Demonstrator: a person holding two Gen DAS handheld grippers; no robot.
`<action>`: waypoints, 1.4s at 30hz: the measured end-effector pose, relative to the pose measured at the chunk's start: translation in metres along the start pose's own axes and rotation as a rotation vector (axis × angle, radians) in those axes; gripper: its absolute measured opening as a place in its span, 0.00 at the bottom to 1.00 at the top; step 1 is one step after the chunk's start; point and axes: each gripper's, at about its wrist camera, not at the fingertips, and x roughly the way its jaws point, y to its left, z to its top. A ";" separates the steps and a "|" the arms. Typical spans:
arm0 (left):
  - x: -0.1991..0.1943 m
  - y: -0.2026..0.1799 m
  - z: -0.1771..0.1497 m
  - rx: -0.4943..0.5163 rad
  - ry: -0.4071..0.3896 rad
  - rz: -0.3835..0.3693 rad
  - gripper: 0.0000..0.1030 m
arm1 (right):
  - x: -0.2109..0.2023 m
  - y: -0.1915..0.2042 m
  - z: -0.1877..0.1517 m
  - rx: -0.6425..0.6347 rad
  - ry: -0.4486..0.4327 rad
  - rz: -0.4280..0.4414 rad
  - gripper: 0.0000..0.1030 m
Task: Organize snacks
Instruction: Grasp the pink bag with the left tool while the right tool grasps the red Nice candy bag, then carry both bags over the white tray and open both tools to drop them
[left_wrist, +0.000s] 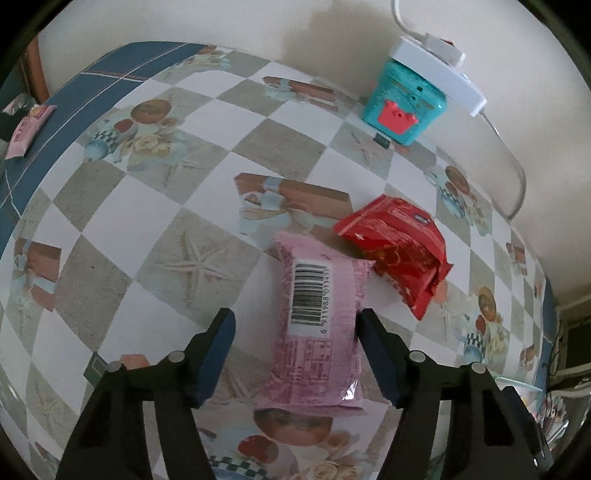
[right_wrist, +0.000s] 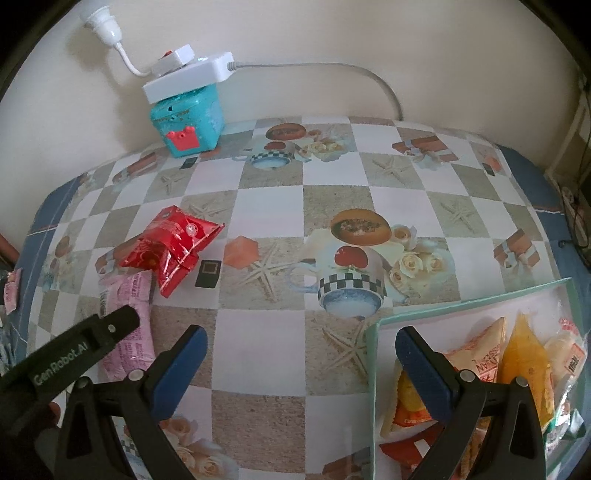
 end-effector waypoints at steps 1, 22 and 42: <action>-0.001 0.003 0.001 -0.004 -0.003 0.002 0.65 | -0.001 0.000 0.000 -0.004 -0.006 -0.003 1.00; -0.007 0.068 0.017 -0.132 -0.068 0.009 0.49 | 0.002 0.060 0.056 -0.165 -0.007 0.174 1.00; -0.010 0.077 0.019 -0.163 -0.088 0.008 0.50 | 0.073 0.111 0.075 -0.135 0.200 0.152 0.99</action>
